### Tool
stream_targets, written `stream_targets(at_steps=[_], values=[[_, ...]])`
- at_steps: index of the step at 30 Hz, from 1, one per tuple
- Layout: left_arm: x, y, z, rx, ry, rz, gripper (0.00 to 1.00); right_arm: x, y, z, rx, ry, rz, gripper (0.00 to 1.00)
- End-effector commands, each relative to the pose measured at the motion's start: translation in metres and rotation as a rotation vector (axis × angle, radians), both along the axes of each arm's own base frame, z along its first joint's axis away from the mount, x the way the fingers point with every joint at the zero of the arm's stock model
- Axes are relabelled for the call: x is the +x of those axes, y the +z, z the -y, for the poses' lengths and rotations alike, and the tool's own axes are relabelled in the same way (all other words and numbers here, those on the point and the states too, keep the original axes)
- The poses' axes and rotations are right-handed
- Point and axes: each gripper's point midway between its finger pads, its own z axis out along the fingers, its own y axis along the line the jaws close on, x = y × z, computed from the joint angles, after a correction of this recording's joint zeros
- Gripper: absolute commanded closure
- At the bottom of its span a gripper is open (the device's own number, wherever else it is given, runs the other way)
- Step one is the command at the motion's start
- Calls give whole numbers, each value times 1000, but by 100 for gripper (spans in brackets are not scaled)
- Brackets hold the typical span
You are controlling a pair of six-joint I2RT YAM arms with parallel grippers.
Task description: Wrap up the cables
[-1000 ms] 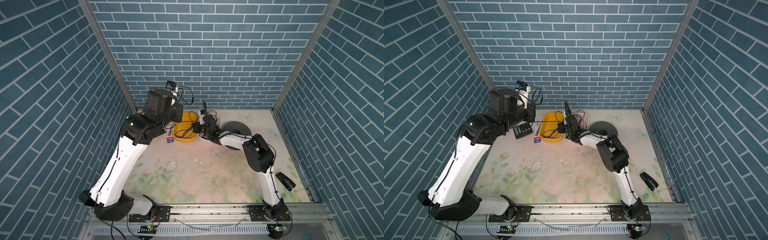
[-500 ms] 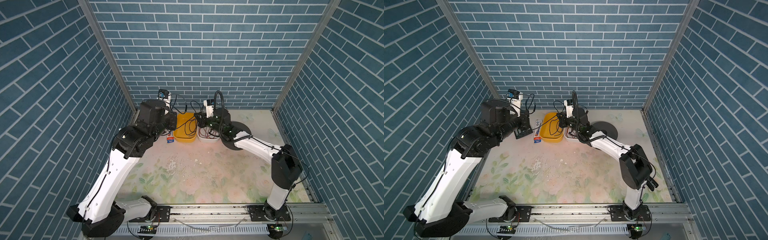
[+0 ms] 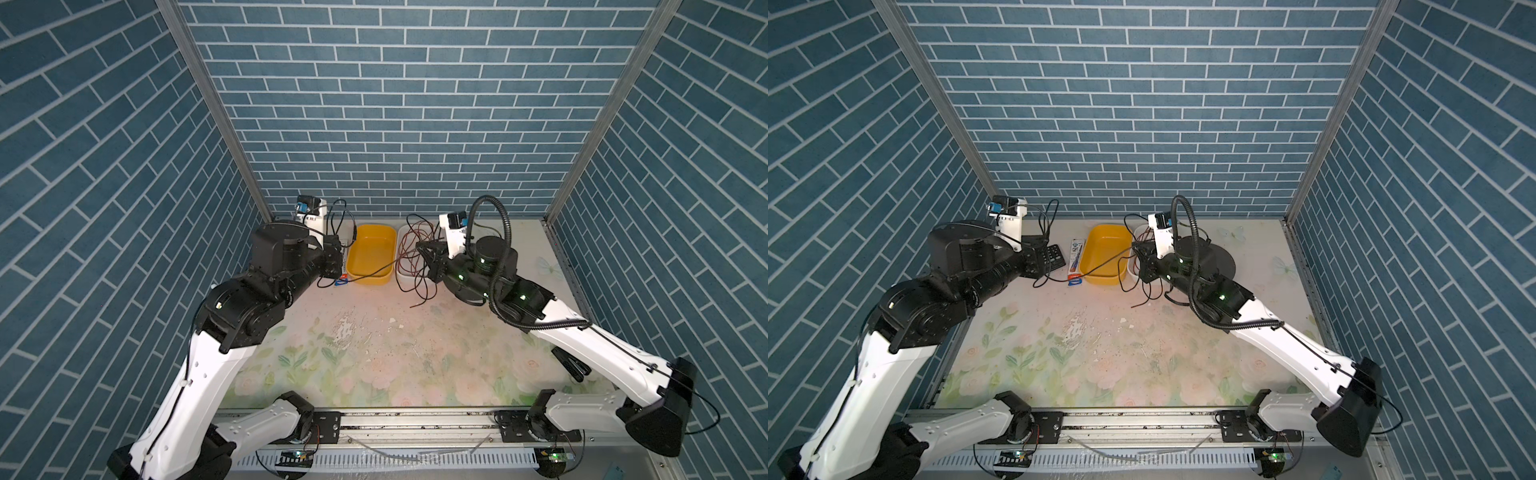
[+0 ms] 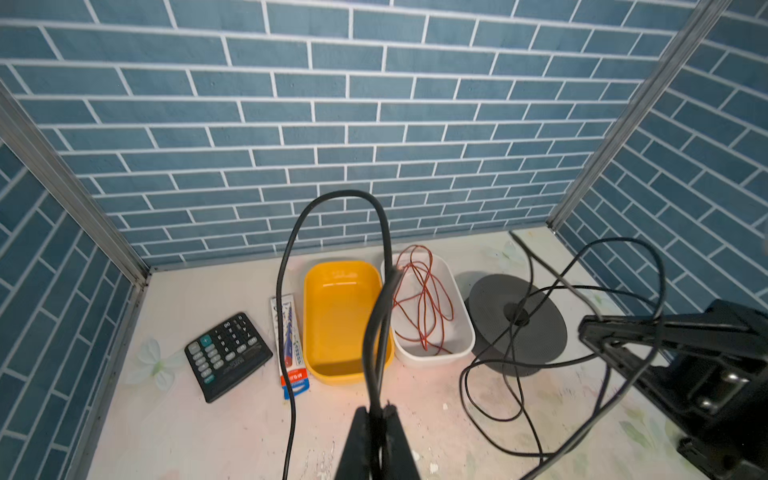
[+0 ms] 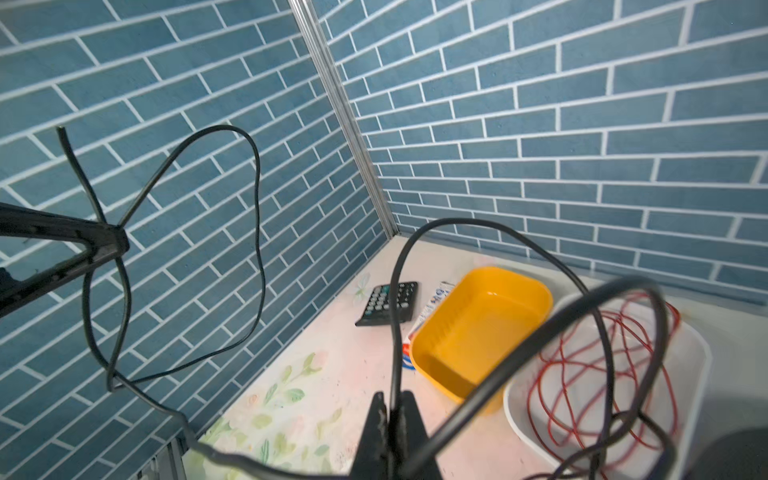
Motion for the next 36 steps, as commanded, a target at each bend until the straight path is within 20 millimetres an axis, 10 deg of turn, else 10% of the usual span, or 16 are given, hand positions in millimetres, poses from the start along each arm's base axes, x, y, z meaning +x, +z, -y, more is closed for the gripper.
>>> stream_targets(at_steps=[1,14,18,23,36], values=[[-3,-35,9,4,-34,-102,100,-10,-54,27,-150,-83,-113,100],[-10,-127,20,-1,-51,-294,100,-58,-148,92,-413,-195,-291,93],[-10,-147,8,55,-4,-303,100,-71,-176,94,-485,-135,-341,49],[-14,-156,-9,112,50,-305,100,-76,-193,101,-554,-117,-349,22],[-14,-173,0,75,14,-332,98,-65,-212,133,-561,-263,-391,12]])
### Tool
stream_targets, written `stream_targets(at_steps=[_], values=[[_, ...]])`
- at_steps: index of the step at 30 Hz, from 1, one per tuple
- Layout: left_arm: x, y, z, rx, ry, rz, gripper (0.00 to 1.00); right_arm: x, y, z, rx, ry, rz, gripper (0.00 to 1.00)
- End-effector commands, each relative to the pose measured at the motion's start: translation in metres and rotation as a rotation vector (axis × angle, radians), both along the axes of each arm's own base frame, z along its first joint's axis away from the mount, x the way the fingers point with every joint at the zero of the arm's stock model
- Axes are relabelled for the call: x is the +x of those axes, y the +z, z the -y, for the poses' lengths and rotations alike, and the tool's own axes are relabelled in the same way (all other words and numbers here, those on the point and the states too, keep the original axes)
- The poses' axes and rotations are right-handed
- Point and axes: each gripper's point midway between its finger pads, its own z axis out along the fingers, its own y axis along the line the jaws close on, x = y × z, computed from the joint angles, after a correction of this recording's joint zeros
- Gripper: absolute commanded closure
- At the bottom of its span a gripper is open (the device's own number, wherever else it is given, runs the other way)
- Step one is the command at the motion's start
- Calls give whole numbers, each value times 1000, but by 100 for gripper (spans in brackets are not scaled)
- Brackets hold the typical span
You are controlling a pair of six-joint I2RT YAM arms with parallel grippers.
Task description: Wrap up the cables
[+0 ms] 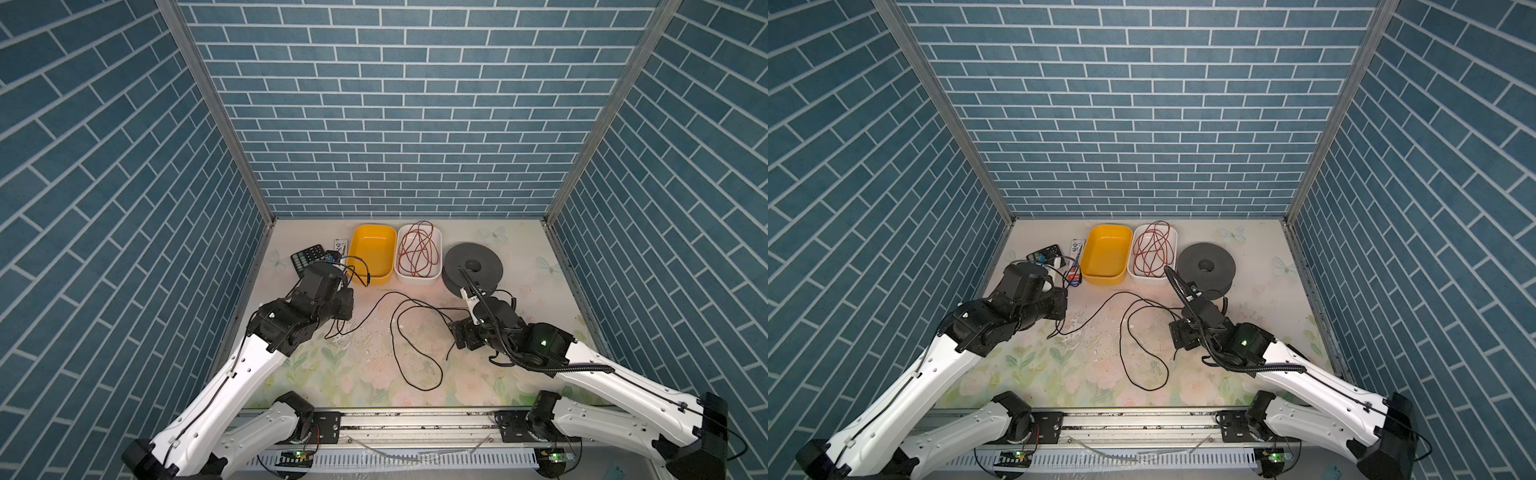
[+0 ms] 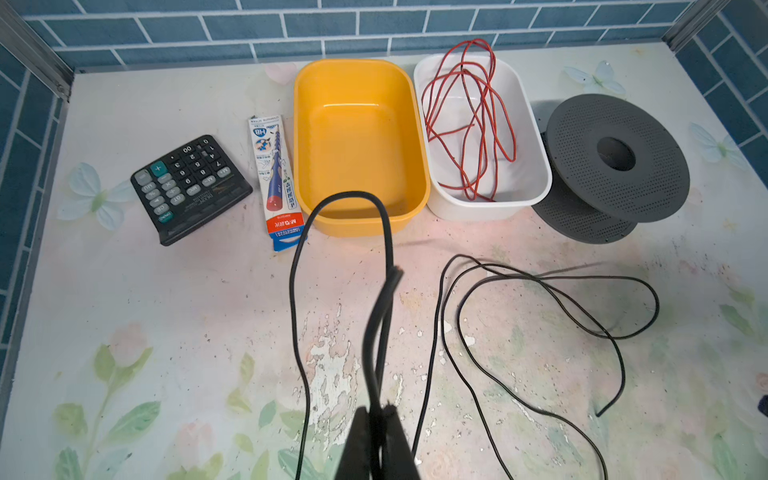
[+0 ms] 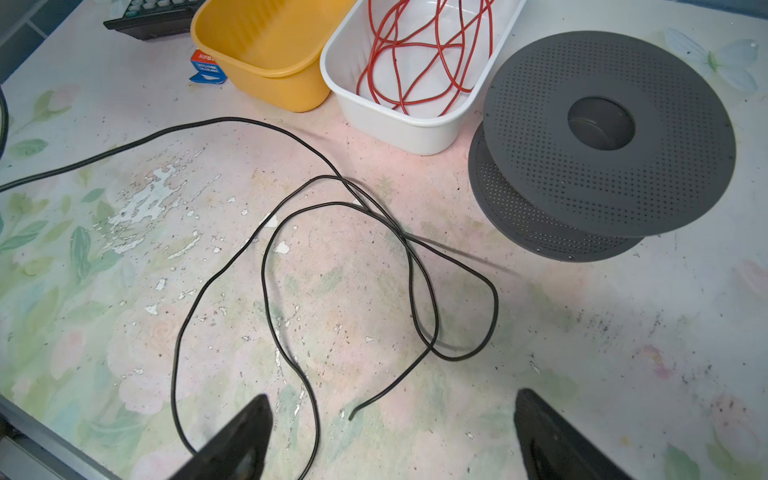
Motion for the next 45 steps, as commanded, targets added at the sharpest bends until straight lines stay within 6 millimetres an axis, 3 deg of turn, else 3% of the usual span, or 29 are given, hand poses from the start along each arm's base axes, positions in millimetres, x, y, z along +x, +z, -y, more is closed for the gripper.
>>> stream_targets(at_steps=[1,5,9,12,15,16,20,22,36,39,45], values=[[3,2,4,-23,-7,10,98,1,-19,15,-19,-75,-50,13],[7,-1,7,-8,-19,-13,97,-3,-34,16,42,-99,-136,21],[13,-10,13,-37,-26,-22,97,-7,-44,16,55,-94,-165,22],[18,-18,21,-53,-41,-47,96,-5,-39,11,72,-74,-150,21],[18,-28,25,-42,-55,-92,89,-1,-36,9,72,-70,-131,21],[18,-32,25,-35,-57,-107,83,0,-36,9,64,-69,-127,20],[13,-49,26,-20,-68,-160,34,4,-36,9,37,-73,-122,19],[11,-53,25,-11,-69,-176,29,5,-36,8,41,-72,-117,19],[3,-62,5,42,-15,-181,32,13,-35,-5,42,-48,-117,19],[1,-73,5,22,-6,-201,33,11,-39,3,23,-86,-133,19],[0,-88,26,-79,-58,-230,34,-8,-52,26,1,-179,-236,22]])
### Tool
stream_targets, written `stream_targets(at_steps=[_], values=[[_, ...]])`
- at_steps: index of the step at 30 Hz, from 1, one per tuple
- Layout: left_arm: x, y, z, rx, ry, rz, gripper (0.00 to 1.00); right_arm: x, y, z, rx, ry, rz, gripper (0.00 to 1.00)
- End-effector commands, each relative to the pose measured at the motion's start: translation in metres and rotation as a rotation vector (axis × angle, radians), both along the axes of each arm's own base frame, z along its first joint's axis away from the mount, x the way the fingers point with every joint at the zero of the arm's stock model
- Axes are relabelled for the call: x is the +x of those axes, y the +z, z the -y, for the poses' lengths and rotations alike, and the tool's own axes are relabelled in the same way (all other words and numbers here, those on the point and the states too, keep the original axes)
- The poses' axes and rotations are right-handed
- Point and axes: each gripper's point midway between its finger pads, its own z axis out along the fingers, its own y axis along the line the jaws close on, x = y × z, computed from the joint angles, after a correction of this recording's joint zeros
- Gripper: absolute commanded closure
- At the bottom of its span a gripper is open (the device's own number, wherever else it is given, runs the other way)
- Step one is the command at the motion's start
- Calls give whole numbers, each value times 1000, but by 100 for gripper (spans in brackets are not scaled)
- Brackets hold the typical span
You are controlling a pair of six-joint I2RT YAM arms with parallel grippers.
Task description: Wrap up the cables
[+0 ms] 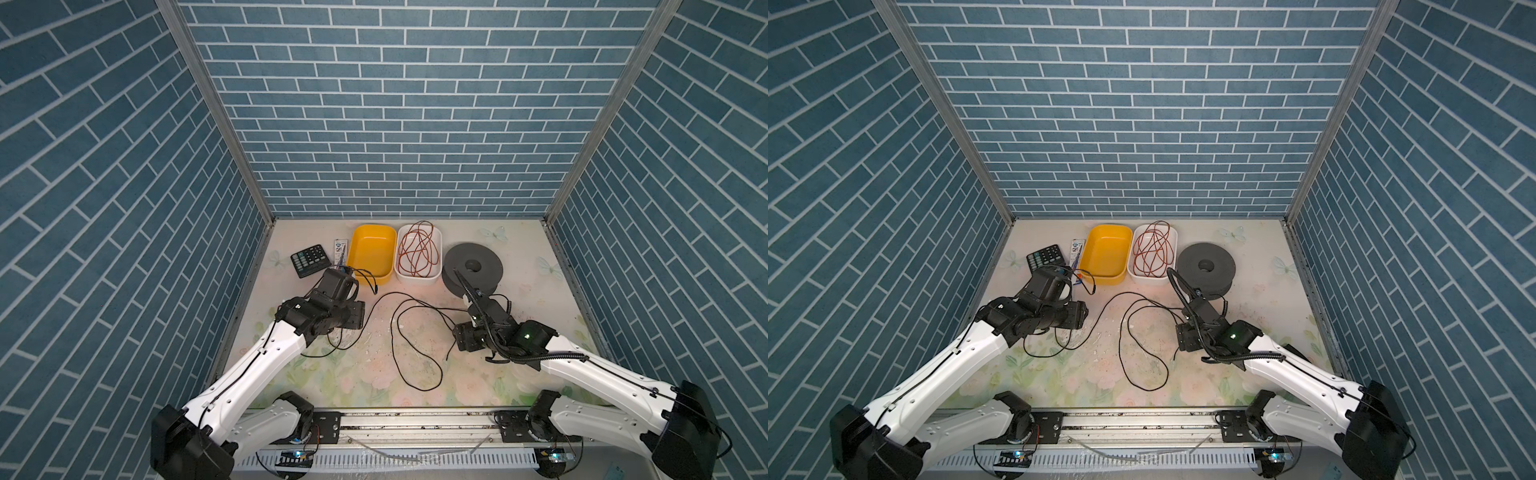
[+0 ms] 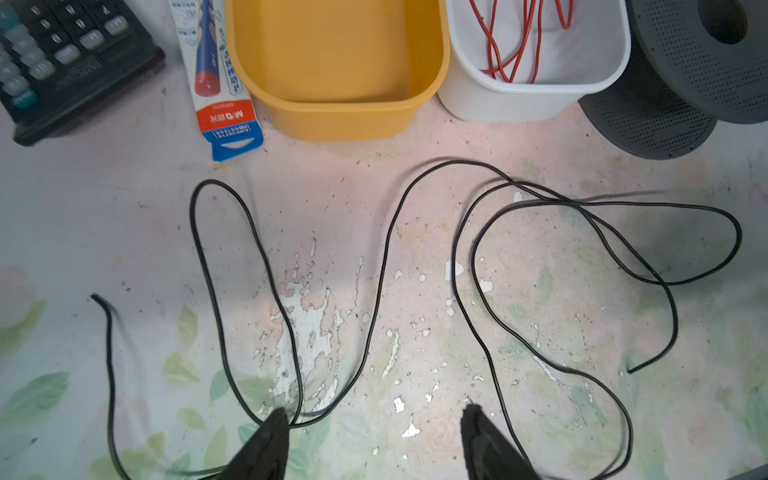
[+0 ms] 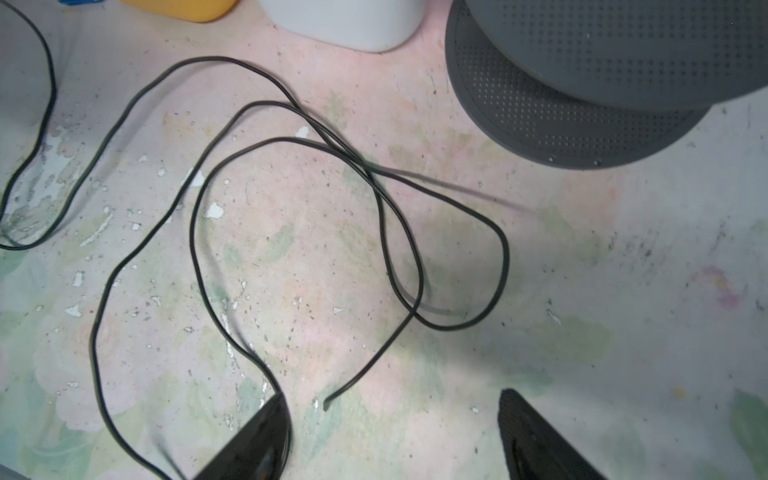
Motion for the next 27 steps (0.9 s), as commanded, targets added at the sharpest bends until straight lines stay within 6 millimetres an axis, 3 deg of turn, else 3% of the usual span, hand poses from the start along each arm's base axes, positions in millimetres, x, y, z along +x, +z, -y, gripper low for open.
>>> stream_targets(at_steps=[1,4,10,13,23,27], values=[[5,-1,15,-84,-16,6,34,-10,7,10,32,-78,-53,23],[10,-5,21,-97,-21,-3,35,-19,0,10,54,-85,-97,29],[14,-8,30,-123,-36,-23,37,-16,-14,-28,194,-38,-155,33],[15,-7,34,-151,-33,-18,37,-13,-30,-37,178,-44,-196,33],[10,-10,27,-123,-31,-19,38,-10,-72,-32,89,-122,-267,44],[9,-12,29,-134,-35,-25,38,-12,-83,-33,73,-119,-290,54]])
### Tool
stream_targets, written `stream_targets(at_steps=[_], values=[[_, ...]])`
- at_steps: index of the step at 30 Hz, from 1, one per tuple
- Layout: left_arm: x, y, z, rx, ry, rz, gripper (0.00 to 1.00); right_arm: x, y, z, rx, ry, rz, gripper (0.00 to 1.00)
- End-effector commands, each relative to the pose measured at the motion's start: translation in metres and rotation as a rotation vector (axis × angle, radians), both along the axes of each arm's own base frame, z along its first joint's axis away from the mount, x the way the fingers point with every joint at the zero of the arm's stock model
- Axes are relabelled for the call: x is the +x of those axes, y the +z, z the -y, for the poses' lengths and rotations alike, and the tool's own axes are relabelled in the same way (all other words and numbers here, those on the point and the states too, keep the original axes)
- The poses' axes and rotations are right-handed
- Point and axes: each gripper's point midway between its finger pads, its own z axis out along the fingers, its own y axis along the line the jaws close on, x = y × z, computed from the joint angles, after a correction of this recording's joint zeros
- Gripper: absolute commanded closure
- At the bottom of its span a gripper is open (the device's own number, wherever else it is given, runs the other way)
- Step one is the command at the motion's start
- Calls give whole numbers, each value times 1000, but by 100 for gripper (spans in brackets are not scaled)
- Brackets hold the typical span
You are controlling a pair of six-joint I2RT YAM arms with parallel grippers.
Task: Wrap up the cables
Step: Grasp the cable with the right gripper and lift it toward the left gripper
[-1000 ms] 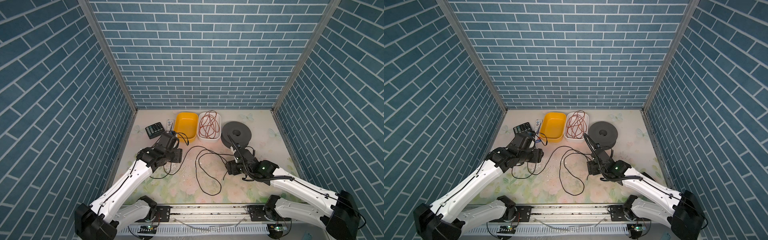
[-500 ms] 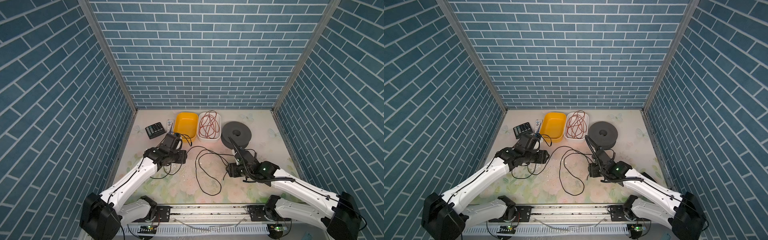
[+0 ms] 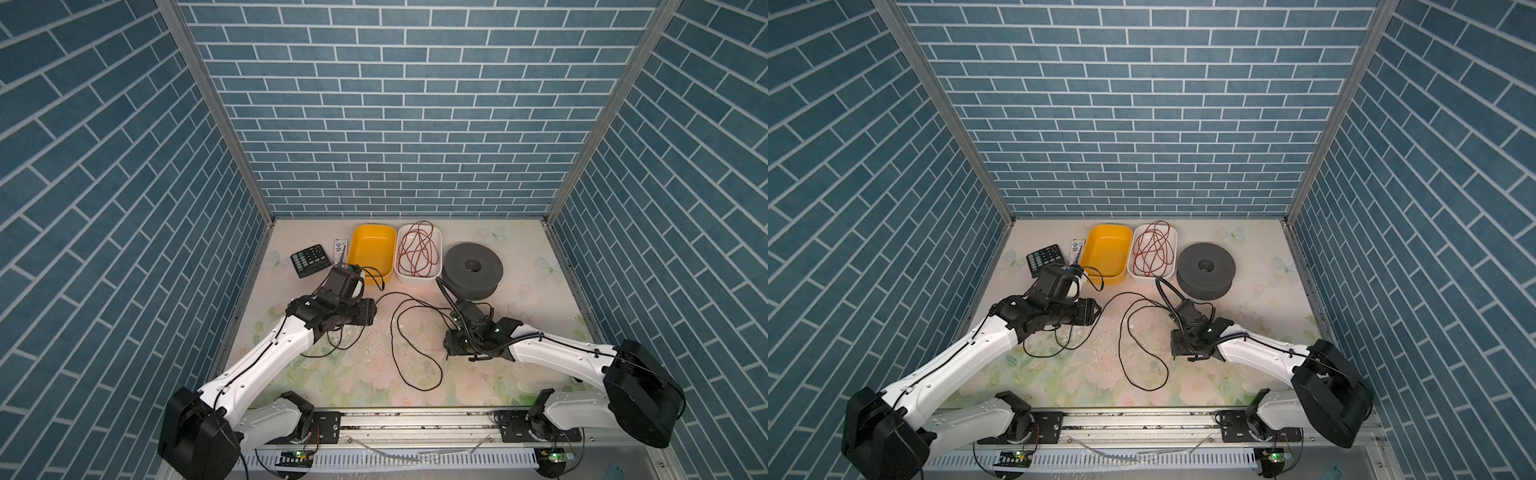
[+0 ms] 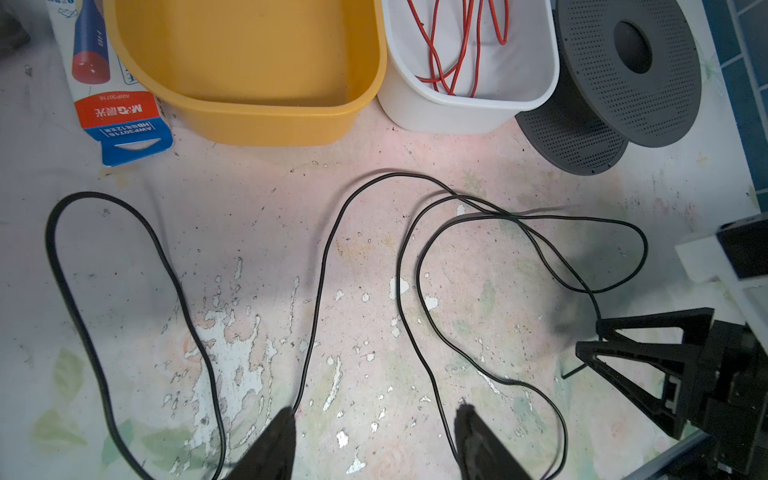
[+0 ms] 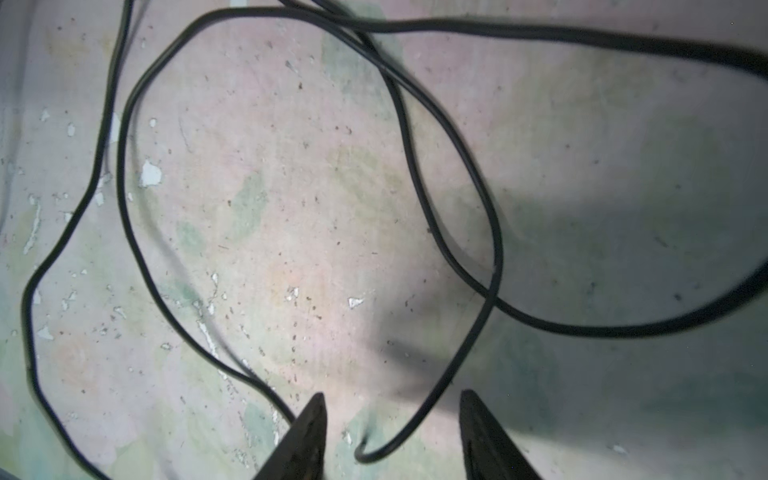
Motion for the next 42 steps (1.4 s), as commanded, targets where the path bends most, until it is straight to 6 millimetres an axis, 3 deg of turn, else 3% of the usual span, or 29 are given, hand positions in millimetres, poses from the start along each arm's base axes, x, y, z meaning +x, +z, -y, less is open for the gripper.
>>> stream_targets(at_steps=[1,4,8,12,17,23,26,31,42], values=[[-3,-5,-2,4,2,-11,38,-1,-10,0,-2,-24,-21,59],[-5,-4,-1,-5,-4,-15,38,4,-3,-1,-13,-15,3,77],[-4,3,4,-42,-17,7,38,9,27,-1,-26,54,71,100],[1,20,20,-99,-86,40,38,13,72,-4,-24,203,192,100],[15,60,50,-198,-204,141,35,22,114,-3,-84,379,355,100],[27,99,87,-225,-370,307,26,33,140,-18,-92,536,527,100],[31,109,104,-213,-447,380,24,29,154,-32,-40,622,563,100],[34,107,121,-206,-564,463,27,24,176,-41,22,687,613,100],[7,84,139,-248,-798,540,38,13,197,-55,185,783,656,100]])
